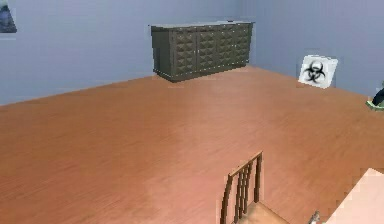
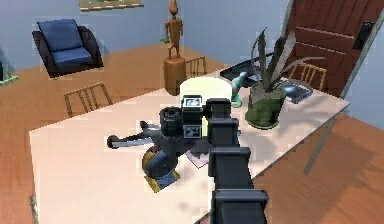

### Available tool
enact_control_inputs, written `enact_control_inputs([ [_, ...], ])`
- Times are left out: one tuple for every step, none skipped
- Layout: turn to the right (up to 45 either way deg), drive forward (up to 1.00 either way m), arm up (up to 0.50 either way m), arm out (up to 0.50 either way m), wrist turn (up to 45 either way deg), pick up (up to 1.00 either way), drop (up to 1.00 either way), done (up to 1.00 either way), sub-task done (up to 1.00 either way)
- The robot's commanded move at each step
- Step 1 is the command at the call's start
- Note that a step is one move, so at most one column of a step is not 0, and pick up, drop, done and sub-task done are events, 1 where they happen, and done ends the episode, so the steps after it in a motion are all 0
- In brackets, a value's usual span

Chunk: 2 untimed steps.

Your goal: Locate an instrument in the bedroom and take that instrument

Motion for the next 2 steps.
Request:
enact_control_inputs([
  [0.0,0.00,0.00,0.00,12.0,0.00,0.00,0.00,0.00],
  [0.0,0.00,-0.30,0.00,0.0,0.00,0.00,0.00,0.00],
])
